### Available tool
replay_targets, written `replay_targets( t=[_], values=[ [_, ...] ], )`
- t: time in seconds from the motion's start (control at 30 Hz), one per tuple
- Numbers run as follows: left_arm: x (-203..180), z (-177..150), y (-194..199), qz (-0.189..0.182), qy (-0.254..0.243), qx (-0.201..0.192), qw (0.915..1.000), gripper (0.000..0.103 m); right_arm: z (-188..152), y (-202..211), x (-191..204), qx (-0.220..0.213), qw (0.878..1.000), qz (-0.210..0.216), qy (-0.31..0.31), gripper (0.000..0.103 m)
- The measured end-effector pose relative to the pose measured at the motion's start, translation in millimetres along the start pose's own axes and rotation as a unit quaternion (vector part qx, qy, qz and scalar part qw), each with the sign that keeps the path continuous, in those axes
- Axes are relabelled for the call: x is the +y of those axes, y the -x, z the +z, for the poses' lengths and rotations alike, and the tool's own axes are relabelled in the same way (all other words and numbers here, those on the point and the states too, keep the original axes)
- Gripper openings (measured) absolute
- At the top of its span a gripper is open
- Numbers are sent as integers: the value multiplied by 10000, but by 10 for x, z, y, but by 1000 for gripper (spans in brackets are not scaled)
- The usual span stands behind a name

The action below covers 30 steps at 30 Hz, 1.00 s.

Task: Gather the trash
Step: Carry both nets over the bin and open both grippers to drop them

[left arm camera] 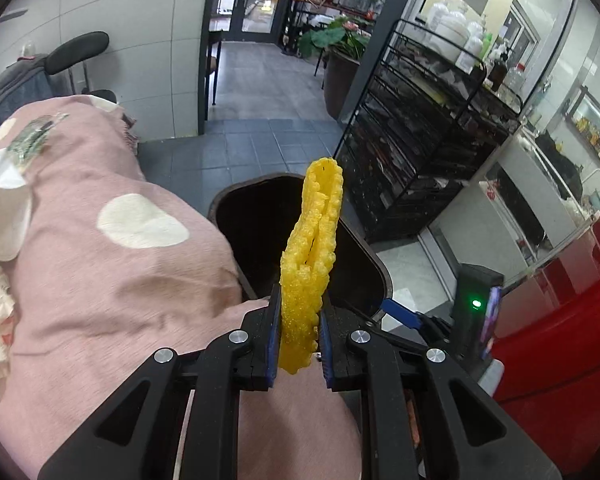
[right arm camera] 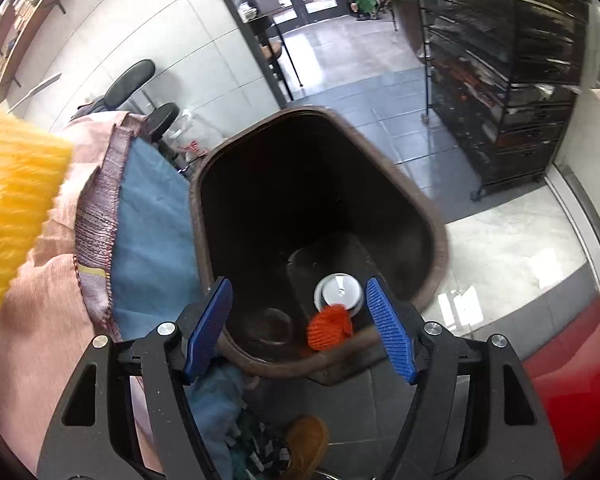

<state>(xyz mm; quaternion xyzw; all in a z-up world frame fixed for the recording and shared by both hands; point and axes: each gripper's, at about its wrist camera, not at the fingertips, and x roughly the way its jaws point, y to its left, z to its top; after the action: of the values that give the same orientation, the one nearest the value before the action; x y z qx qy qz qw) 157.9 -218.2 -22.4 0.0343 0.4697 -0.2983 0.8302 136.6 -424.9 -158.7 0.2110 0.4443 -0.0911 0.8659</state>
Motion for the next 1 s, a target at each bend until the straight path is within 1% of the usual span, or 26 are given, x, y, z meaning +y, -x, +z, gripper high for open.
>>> replay_targets(
  t=[0.2, 0.3, 0.47, 0.53, 0.57, 0.6, 0.63, 0.67, 0.7, 0.73, 0.8, 0.87, 1.0],
  values=[
    [-167, 68, -384, 28, -153, 564, 9983, 16, -106, 182, -226, -50, 9995, -265, -166, 71],
    [-224, 101, -515, 22, -186, 760, 9969, 16, -161, 242, -339, -41, 9991, -290, -300, 71],
    [-297, 130, -715, 148, -307, 1003, 9944, 17, -180, 296, -488, -52, 9984, -353, -429, 71],
    [-310, 123, -758, 165, -332, 1052, 9938, 19, -189, 310, -524, -55, 9982, -387, -459, 71],
    [-313, 130, -783, 148, -322, 1063, 9937, 27, -196, 314, -541, -51, 9981, -395, -475, 71],
    [-306, 125, -786, 135, -308, 1054, 9939, 42, -200, 312, -555, -44, 9980, -401, -488, 71],
    [-306, 126, -806, 148, -307, 1023, 9942, 51, -202, 312, -566, -39, 9979, -409, -503, 71],
    [-305, 122, -793, 184, -319, 956, 9947, 64, -206, 309, -574, -36, 9978, -409, -517, 71],
    [-330, 131, -798, 208, -339, 901, 9951, 70, -211, 308, -579, -30, 9978, -402, -535, 71],
    [-328, 128, -779, 213, -365, 850, 9955, 73, -214, 307, -582, -24, 9977, -394, -553, 71],
    [-319, 125, -745, 184, -374, 762, 9962, 81, -217, 318, -583, -13, 9976, -376, -588, 71],
    [-316, 129, -742, 163, -393, 707, 9966, 83, -206, 323, -573, -19, 9976, -362, -588, 71],
    [-357, 151, -732, 146, -459, 673, 9966, 84, -194, 375, -534, -59, 9978, -383, -542, 71]
  ],
)
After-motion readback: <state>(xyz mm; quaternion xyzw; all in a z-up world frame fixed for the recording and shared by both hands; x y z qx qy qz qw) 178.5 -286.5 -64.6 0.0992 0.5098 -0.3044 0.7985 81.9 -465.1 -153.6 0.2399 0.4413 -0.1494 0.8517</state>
